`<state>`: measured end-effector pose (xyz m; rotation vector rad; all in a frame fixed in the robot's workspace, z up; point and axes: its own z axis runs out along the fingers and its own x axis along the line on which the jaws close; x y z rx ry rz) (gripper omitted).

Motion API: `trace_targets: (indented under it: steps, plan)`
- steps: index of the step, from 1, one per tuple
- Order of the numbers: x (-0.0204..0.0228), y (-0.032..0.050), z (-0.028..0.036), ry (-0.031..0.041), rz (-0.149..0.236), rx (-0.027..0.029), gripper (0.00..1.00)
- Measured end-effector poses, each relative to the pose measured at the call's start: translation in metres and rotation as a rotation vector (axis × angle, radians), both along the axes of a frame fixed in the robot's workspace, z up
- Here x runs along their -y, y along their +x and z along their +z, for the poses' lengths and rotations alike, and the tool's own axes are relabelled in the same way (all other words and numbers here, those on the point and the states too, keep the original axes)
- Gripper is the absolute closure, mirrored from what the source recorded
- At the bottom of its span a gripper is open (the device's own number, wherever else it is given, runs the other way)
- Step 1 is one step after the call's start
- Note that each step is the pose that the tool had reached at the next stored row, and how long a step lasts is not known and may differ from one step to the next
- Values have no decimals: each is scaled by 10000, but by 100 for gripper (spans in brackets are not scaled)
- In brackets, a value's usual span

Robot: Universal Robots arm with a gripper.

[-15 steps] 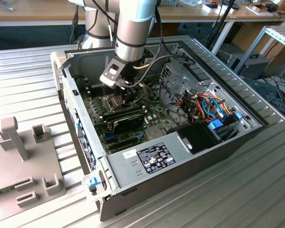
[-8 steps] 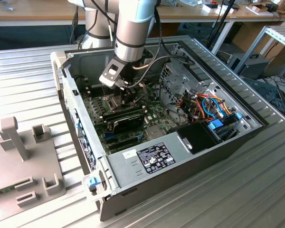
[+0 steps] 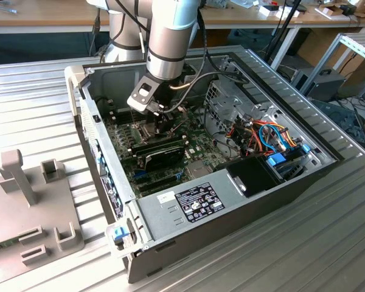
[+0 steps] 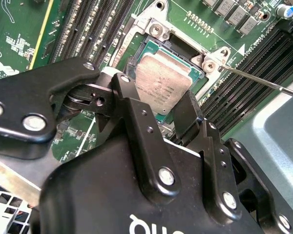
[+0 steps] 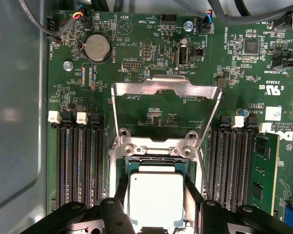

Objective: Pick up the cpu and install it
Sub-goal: 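Place the cpu into insertion slot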

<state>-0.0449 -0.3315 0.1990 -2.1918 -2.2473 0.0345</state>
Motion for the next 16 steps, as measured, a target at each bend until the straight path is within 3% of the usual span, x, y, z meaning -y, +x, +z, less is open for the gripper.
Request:
trace_targets:
  steps: [16]
  plan:
    - [0, 0, 22, 2, -69, 1, 45]
